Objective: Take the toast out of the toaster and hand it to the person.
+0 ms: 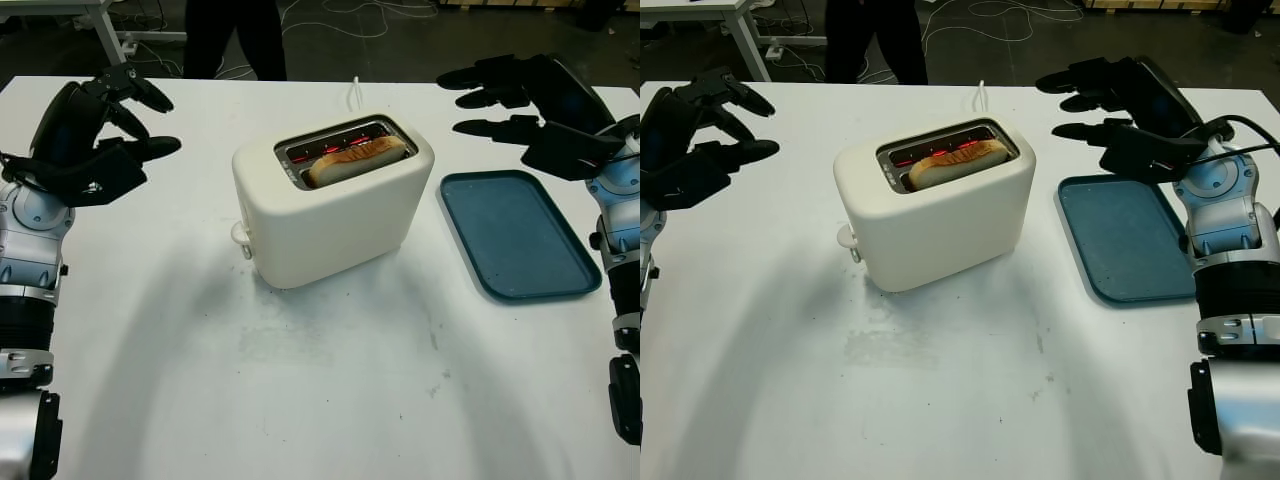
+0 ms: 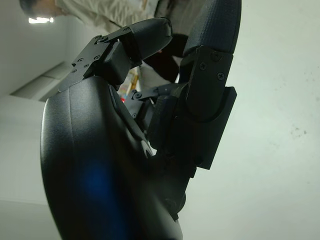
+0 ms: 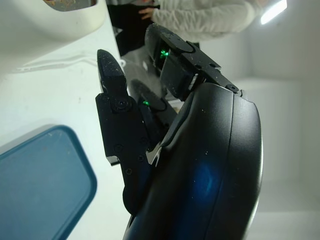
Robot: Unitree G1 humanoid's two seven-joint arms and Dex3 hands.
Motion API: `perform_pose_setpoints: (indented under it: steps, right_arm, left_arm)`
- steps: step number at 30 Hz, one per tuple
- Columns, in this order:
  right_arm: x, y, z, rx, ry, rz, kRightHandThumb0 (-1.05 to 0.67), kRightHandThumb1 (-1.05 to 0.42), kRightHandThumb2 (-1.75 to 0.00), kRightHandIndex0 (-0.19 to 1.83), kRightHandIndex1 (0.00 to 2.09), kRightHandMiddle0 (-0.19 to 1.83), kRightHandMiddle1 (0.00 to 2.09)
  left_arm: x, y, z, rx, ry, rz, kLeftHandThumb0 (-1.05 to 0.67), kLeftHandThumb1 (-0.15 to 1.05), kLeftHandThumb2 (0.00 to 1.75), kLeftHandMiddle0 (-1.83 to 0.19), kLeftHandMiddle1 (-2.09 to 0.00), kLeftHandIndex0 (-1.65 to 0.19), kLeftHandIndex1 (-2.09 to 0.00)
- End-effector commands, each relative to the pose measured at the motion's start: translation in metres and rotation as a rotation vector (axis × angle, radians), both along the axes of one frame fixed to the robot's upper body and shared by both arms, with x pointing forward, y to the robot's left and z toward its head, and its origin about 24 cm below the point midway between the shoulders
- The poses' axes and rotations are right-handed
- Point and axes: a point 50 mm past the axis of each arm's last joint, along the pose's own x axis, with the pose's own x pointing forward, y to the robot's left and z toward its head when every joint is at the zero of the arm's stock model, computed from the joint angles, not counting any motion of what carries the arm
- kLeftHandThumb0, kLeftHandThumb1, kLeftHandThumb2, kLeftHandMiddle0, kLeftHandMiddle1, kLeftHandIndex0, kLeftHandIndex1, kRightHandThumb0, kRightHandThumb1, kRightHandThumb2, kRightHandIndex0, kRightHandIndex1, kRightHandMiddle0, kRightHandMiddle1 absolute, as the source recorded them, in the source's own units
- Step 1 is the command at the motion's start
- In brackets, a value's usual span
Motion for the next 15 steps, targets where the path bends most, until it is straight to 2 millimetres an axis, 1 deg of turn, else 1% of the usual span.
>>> perform_pose_setpoints:
  steps: [1, 7, 15]
  right_arm:
    - [-0.0018, -0.0037, -0.0009, 0.001, 0.002, -0.024, -0.32, -0.92, 0.00, 0.81, 0.08, 0.75, 0.00]
    - [-0.0021, -0.0036, -0.0019, 0.021, 0.017, -0.023, -0.28, -0.92, -0.01, 0.79, 0.06, 0.74, 0.00]
    - [-0.0013, -0.0028, -0.0025, 0.028, 0.016, -0.020, -0.29, -0.92, 0.00, 0.79, 0.05, 0.74, 0.00]
  left_arm:
    - [-0.0016, 0.0011, 0.0004, -0.014, -0.004, 0.004, -0.88, 0.92, 0.04, -0.59, -1.27, -0.43, -1.18]
    - [-0.0019, -0.0003, 0.0000, -0.022, -0.001, -0.005, -0.88, 0.92, 0.04, -0.59, -1.26, -0.42, -1.18]
    - [-0.0029, -0.0021, -0.0002, -0.025, 0.005, -0.004, -0.89, 0.92, 0.04, -0.59, -1.25, -0.43, -1.18]
